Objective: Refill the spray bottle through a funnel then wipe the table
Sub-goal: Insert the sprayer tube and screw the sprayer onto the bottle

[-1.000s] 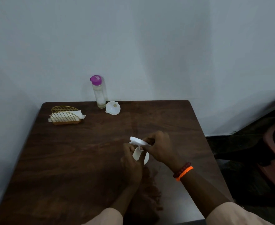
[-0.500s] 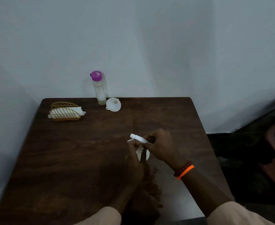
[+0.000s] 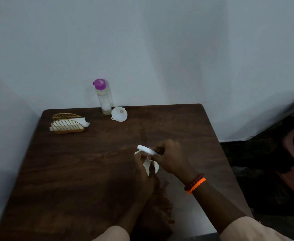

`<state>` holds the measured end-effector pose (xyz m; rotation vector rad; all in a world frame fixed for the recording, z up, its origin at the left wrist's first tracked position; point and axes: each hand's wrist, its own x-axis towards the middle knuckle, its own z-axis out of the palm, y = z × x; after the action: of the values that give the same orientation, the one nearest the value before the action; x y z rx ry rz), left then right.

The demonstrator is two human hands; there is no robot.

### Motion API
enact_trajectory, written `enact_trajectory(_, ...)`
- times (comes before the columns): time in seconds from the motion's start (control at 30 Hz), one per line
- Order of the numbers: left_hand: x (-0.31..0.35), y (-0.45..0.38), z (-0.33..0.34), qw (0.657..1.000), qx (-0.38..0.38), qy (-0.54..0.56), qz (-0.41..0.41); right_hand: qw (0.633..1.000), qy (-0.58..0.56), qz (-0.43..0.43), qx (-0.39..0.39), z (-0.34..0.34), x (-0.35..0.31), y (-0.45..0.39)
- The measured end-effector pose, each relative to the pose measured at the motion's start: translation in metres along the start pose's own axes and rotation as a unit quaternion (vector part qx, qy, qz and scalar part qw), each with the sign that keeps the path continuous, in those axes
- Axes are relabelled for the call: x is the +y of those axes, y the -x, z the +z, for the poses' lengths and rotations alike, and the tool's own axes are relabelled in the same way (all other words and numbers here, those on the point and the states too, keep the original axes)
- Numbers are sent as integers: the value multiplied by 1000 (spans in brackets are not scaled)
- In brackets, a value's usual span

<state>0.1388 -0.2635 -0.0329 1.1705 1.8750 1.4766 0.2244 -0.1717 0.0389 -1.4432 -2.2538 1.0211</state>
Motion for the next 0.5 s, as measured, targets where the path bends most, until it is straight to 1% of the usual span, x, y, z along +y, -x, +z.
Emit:
enact_trajectory(0.03, -3, 0, -1, 1000, 1, 1, 1, 1000, -2, -2, 0, -1, 0, 0)
enact_trajectory(0.07, -6, 0, -2, 1000, 8, 6, -14, 1000, -3, -2, -2, -1, -1, 0)
enact_trajectory(0.13, -7, 0, -2, 997, 51, 22, -59, 1000, 1, 2, -10, 1, -1, 0)
enact_trajectory(0.23, -5, -4, 1, 992, 95, 40, -67, 1000, 4, 5, -5, 3, 1, 0)
enact_trajectory(0.3, -5, -6, 2, 993, 90, 42, -64, 1000, 7, 0, 3, 1, 1, 0)
enact_trajectory(0.43, -7, -2, -1, 999, 44, 3, -29, 1000, 22, -3, 10, -1, 0, -3)
enact_trajectory(0.5, -8, -3, -1, 999, 31, 5, -28, 1000, 30, 0, 4, -2, -1, -3)
